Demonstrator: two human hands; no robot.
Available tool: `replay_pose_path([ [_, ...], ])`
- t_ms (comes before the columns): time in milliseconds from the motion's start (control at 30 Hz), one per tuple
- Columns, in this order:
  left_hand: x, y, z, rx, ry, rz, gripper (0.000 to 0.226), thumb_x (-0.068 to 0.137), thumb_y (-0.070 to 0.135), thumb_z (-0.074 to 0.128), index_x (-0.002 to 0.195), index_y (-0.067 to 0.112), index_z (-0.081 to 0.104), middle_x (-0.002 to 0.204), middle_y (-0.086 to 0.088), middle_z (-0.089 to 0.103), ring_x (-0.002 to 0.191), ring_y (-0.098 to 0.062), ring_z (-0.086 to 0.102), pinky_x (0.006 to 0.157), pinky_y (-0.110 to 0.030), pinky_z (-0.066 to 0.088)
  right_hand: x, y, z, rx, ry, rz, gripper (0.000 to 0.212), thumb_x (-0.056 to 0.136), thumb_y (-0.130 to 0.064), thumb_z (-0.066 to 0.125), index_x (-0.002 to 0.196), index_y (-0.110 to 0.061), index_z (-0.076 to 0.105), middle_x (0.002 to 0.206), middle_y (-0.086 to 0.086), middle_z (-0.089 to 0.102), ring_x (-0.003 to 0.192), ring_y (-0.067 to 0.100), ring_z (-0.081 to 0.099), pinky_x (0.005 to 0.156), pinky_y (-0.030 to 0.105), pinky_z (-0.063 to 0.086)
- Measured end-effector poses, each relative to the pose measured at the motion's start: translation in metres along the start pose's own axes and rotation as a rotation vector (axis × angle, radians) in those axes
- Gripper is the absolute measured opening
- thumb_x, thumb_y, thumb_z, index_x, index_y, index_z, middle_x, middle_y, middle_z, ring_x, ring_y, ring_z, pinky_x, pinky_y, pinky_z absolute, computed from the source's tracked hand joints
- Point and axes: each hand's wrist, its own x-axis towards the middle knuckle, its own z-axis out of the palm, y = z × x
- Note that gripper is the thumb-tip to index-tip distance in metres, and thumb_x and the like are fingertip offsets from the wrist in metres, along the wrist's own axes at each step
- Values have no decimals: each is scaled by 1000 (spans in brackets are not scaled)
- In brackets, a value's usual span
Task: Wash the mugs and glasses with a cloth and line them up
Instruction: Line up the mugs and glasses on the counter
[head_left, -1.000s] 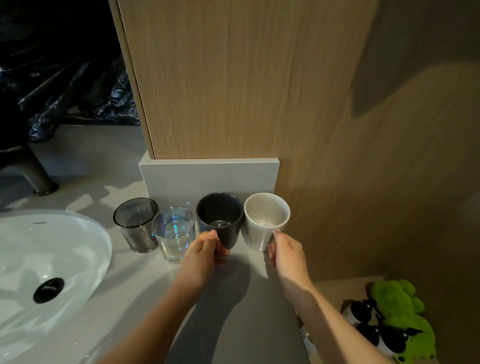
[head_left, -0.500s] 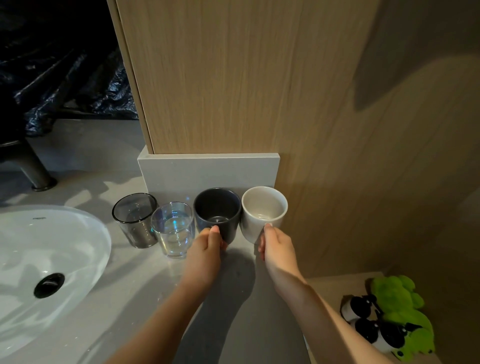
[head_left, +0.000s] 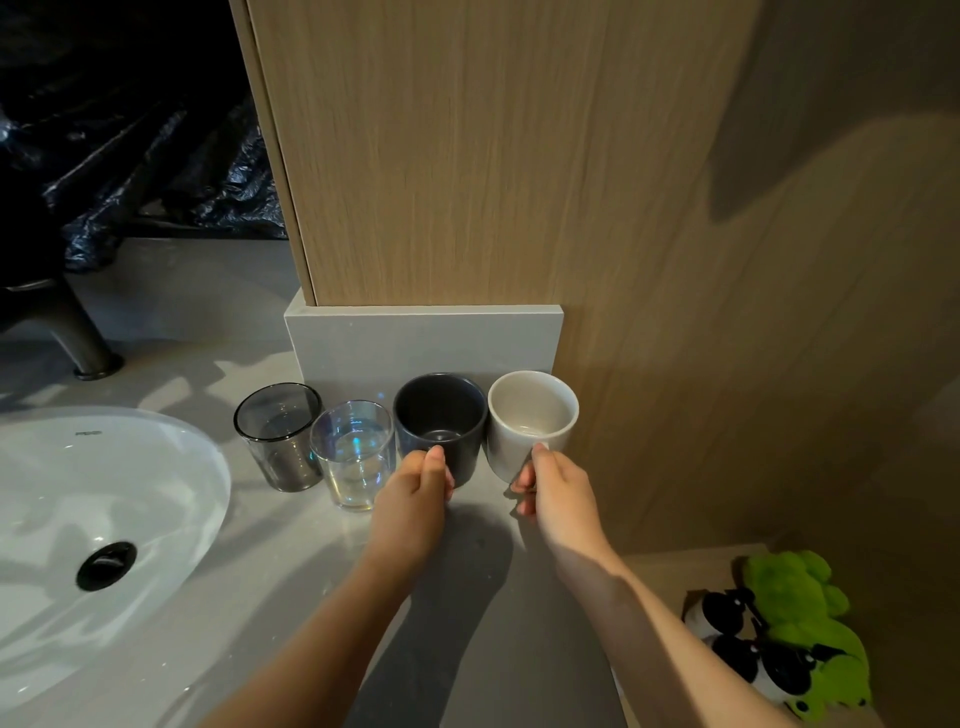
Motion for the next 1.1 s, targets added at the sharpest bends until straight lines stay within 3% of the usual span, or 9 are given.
replay_pose_path([
  [100, -4, -1, 0, -41, 6, -15, 32, 100, 33, 37, 76, 16, 49, 81, -12, 61, 85, -30, 60, 87, -49, 48, -4, 0, 1, 26, 3, -4, 38, 101, -31, 36, 75, -11, 54, 84, 12, 65, 55, 13, 50, 64, 29, 42],
  [267, -7, 0, -4, -31, -55, -40, 20, 98, 28, 47, 88, 13, 53, 83, -9, 59, 84, -25, 57, 85, -46, 49, -9, -1, 0, 20, 49, -22, 33, 99, -34, 41, 78, -12, 53, 74, 4, 57, 61, 14, 52, 62, 29, 40],
  [400, -16, 5, -14, 21, -21, 14, 10, 95, 20, 55, 105, 18, 53, 92, 2, 58, 79, -14, 55, 73, -28, 42, -20, -5, -6, -56, 186, -120, 20, 96, -35, 50, 89, -16, 50, 97, 2, 52, 83, 12, 53, 72, 27, 38],
  [467, -25, 7, -26, 76, -2, 92, 13, 93, 18, 58, 104, 23, 52, 93, 6, 56, 72, -8, 53, 66, -23, 43, -36, -13, -8, -67, 286, -216, 9, 95, -28, 52, 97, -19, 50, 101, -5, 44, 78, -1, 50, 69, 19, 36],
  [533, -34, 6, -46, 101, -4, 171, 10, 91, 18, 61, 94, 26, 55, 89, 6, 59, 68, -3, 54, 60, -15, 42, -52, -23, -2, -54, 300, -326, 9, 94, -20, 54, 88, -26, 52, 97, -6, 47, 73, -3, 51, 64, 12, 37],
  [667, -37, 5, -89, -18, 39, 156, 11, 70, 39, 60, 76, 30, 62, 77, 1, 66, 72, -13, 61, 75, -36, 50, -76, -34, 30, -42, 148, -381, 30, 87, -6, 57, 71, -31, 54, 71, -3, 58, 65, 8, 50, 63, 15, 39],
  [833, -19, -1, -132, -49, 99, 60, 10, 88, 17, 59, 80, 22, 63, 77, -5, 66, 80, -25, 64, 79, -41, 51, -86, -34, 81, -55, -29, -279, 28, 86, -3, 56, 70, -26, 54, 66, -8, 56, 60, 0, 50, 60, 9, 40],
  [967, 7, -20, -156, -51, 164, 5, 13, 85, 15, 58, 75, 22, 62, 71, -1, 65, 81, -30, 64, 71, -40, 50, -79, -20, 120, -80, -16, -158, 12, 86, -10, 60, 88, -21, 55, 89, 0, 60, 83, 16, 57, 69, 17, 40],
  [1100, 26, -30, -167, 36, 189, -12, 20, 81, 20, 70, 96, 23, 57, 97, -1, 60, 86, -25, 58, 83, -42, 49, -72, -13, 141, -136, 67, -104, 29, 85, -20, 66, 102, -19, 44, 107, 3, 52, 102, 22, 53, 79, 25, 36],
])
